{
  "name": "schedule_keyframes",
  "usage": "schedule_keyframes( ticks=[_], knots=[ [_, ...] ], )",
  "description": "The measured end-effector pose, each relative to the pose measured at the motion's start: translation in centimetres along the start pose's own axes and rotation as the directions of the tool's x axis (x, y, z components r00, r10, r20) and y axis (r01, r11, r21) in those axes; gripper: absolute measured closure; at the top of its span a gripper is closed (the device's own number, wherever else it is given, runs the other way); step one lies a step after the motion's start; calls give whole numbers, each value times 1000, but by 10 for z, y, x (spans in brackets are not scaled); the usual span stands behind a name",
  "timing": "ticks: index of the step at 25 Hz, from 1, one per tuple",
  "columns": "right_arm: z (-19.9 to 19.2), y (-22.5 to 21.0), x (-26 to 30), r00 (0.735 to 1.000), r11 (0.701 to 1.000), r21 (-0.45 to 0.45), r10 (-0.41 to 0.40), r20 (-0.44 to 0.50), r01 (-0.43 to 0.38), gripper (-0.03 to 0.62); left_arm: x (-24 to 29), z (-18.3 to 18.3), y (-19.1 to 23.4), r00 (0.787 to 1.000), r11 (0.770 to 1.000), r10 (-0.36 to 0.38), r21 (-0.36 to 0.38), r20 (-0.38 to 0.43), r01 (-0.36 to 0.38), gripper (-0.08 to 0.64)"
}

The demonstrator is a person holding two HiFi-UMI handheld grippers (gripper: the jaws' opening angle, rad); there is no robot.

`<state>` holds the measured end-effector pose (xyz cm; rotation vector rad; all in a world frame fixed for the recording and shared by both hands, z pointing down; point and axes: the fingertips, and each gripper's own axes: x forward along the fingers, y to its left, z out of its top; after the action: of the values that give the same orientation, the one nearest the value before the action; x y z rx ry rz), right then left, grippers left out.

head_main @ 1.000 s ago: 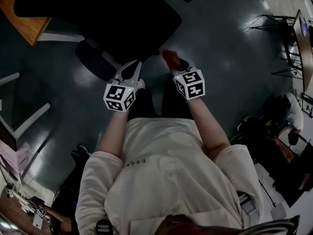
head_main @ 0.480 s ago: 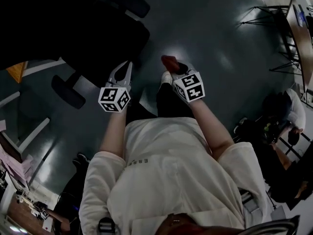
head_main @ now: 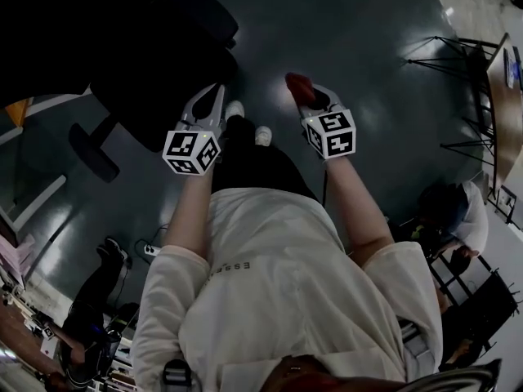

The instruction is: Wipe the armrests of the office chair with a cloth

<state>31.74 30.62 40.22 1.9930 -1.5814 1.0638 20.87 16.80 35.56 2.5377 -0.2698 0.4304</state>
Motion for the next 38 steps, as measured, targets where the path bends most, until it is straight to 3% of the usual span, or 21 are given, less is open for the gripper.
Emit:
schedule_keyframes(
  ticks=[6,11,15,20,24,28,31,38],
  knots=[
    [66,-27,44,1000,999,-28,23,11,-23,522,40,22,42,998,997,68,-24,-16,-69,551],
    [117,-13,89,993,982,-147,112,-29,-115,522,67,40,60,997,997,70,-39,-33,-71,551],
    [161,7,129,981,948,-254,186,-49,-192,522,75,45,79,993,990,112,-87,-39,-115,551],
    [203,32,180,946,840,-436,291,-141,-323,522,71,35,95,970,942,239,-233,-31,-240,551],
    [234,53,218,915,746,-532,354,-194,-401,522,73,29,117,941,898,337,-302,3,-321,551],
    [256,74,250,884,615,-644,398,-244,-455,522,85,17,131,902,845,432,-361,26,-394,551],
    [268,85,277,872,531,-707,407,-272,-468,522,97,6,134,885,811,462,-428,49,-400,549],
    [276,111,320,883,431,-793,381,-274,-431,522,105,-12,141,879,786,471,-485,70,-383,549]
  ],
)
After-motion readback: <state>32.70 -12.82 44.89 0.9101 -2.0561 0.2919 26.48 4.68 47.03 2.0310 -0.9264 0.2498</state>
